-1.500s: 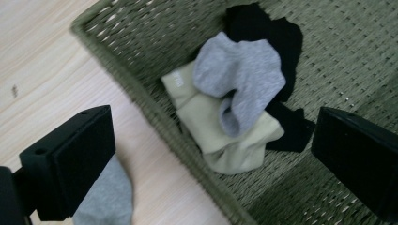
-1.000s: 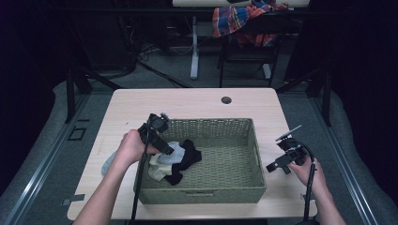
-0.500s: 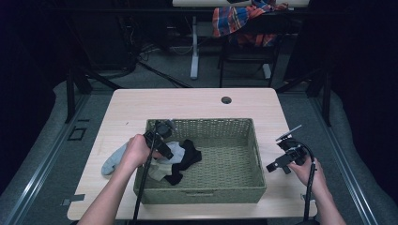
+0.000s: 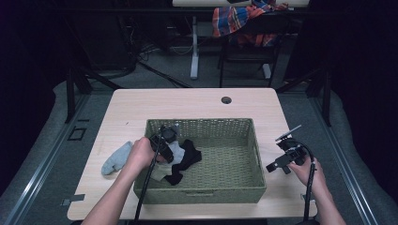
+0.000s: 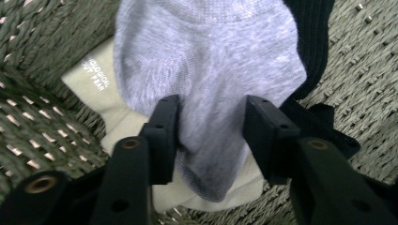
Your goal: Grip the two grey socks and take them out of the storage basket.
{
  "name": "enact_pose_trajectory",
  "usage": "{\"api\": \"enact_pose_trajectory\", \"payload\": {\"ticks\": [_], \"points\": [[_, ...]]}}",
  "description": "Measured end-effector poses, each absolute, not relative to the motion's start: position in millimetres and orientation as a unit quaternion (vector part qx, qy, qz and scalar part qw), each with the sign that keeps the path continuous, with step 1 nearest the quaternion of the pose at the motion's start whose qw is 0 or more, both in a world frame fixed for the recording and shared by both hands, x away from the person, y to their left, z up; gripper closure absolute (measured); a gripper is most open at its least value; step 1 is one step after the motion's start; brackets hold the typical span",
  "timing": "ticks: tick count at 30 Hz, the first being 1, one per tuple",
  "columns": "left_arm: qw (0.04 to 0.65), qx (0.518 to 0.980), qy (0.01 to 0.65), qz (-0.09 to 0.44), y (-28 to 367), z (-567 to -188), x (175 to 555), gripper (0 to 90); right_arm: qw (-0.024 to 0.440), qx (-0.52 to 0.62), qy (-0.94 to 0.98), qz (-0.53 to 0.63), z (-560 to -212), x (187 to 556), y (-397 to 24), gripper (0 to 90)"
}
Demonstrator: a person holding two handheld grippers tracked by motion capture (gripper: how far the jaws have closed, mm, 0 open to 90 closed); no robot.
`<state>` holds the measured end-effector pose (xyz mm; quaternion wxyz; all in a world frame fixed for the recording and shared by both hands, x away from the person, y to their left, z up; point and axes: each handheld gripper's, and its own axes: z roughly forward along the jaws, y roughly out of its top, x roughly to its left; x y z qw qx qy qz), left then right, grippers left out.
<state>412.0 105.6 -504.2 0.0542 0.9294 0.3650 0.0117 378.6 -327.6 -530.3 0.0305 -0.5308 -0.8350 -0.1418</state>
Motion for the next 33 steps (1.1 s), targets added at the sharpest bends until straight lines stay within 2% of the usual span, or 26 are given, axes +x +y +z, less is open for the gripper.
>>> {"api": "enact_pose_trajectory", "payload": {"ticks": [2,4,7,33], "points": [[0.050,0.933,0.356,0.012,104,-504,411,63.1,0.030,-0.531,-0.835,-0.142,-530,379,-328,0.8],[0.054,0.935,0.351,0.011,104,-503,410,73.0,0.030,-0.530,-0.836,-0.141,-530,379,-328,0.8],[0.059,0.936,0.347,0.010,103,-500,408,79.5,0.030,-0.531,-0.835,-0.142,-530,379,-328,0.8],[0.132,0.932,0.336,0.028,114,-446,400,80.7,0.029,-0.531,-0.835,-0.140,-530,380,-329,0.8]]}}
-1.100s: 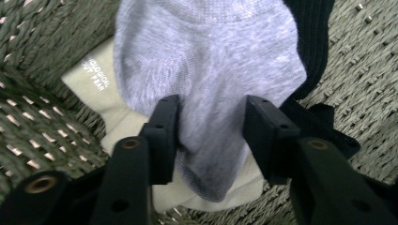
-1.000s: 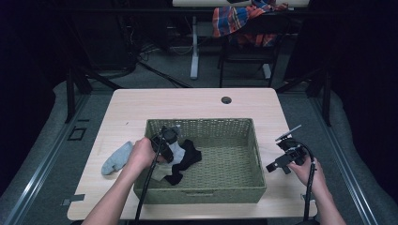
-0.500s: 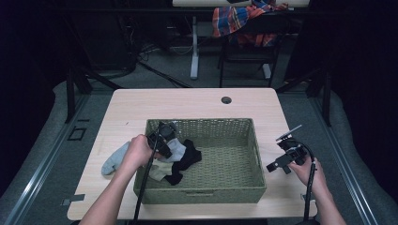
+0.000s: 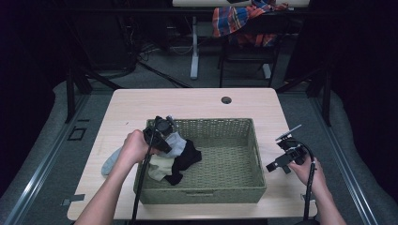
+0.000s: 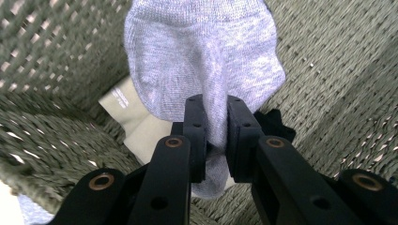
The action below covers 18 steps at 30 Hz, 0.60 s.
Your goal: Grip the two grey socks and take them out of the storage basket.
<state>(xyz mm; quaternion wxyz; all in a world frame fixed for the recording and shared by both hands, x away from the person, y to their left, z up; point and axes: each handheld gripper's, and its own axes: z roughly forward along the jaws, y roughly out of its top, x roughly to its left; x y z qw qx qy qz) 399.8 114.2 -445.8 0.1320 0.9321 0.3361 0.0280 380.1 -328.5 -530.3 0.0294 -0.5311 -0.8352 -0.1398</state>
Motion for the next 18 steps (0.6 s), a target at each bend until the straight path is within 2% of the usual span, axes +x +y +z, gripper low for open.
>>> {"api": "enact_pose_trajectory", "payload": {"ticks": [18], "points": [[0.142,0.936,0.317,0.047,107,-406,407,80.8,0.030,-0.530,-0.835,-0.141,-530,379,-327,0.8]]}}
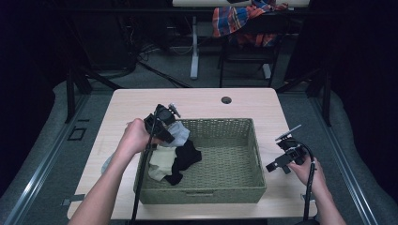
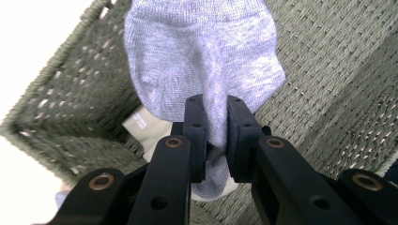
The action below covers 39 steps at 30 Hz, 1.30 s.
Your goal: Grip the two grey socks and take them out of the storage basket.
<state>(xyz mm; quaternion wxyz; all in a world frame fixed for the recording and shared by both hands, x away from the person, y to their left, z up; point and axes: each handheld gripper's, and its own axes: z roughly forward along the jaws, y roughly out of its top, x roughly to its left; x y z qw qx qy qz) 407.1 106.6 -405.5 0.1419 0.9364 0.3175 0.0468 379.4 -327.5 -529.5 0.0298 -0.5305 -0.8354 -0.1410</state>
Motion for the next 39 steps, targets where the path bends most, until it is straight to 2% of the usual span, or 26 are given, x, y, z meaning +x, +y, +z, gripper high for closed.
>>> {"api": "enact_pose_trajectory", "payload": {"ticks": [17,18,21,31,39], "points": [[0.163,0.920,0.347,0.079,140,-370,409,80.8,0.033,-0.529,-0.836,-0.139,-529,378,-327,0.8],[0.164,0.919,0.348,0.082,142,-368,409,80.8,0.028,-0.548,-0.819,-0.170,-533,376,-325,0.8],[0.167,0.915,0.356,0.086,154,-363,409,80.8,0.030,-0.532,-0.836,-0.134,-529,378,-329,0.8],[0.190,0.894,0.393,0.097,195,-355,403,80.8,0.032,-0.536,-0.833,-0.134,-530,378,-330,0.8],[0.191,0.878,0.427,0.102,229,-363,399,80.8,0.026,-0.551,-0.819,-0.155,-534,376,-329,0.8]]}}
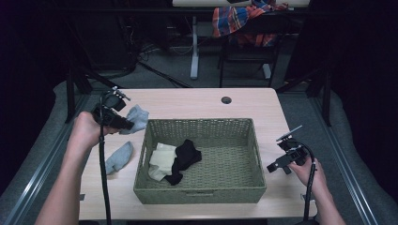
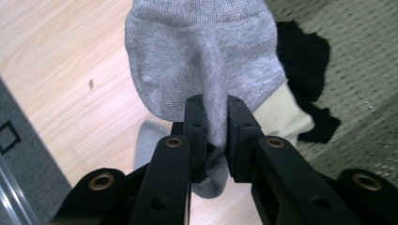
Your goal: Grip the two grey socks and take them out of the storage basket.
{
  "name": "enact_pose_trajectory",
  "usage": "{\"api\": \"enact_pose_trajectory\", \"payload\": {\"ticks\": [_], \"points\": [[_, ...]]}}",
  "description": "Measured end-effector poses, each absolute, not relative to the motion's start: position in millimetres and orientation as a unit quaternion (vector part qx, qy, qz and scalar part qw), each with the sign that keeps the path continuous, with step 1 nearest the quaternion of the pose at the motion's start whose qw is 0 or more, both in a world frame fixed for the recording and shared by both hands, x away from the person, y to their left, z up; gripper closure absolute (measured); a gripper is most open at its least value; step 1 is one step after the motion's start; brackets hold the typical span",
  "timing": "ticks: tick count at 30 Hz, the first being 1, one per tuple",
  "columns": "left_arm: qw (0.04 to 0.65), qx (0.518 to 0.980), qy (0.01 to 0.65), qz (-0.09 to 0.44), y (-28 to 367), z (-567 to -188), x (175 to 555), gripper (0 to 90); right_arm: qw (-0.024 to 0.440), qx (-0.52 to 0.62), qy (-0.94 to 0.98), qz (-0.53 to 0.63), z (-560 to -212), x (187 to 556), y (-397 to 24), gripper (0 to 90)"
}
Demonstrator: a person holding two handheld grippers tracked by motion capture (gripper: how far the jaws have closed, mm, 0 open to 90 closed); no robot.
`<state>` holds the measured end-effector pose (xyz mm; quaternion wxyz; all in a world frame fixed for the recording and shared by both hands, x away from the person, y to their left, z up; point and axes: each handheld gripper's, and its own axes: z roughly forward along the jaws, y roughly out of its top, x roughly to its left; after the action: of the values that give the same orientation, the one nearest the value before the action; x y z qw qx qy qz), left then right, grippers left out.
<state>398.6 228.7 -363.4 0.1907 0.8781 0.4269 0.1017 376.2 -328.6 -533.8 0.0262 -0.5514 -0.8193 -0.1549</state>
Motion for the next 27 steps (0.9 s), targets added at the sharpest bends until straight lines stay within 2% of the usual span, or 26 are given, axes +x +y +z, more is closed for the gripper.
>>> {"api": "enact_pose_trajectory", "payload": {"ticks": [6,15,27], "points": [[0.191,0.861,0.459,0.108,253,-379,397,80.9,0.031,-0.540,-0.830,-0.139,-532,378,-329,0.8],[0.191,0.846,0.486,0.108,268,-404,394,80.9,0.031,-0.536,-0.833,-0.133,-532,378,-329,0.7],[0.157,0.834,0.521,0.093,288,-451,392,80.9,0.031,-0.537,-0.832,-0.132,-533,378,-328,0.7]]}}
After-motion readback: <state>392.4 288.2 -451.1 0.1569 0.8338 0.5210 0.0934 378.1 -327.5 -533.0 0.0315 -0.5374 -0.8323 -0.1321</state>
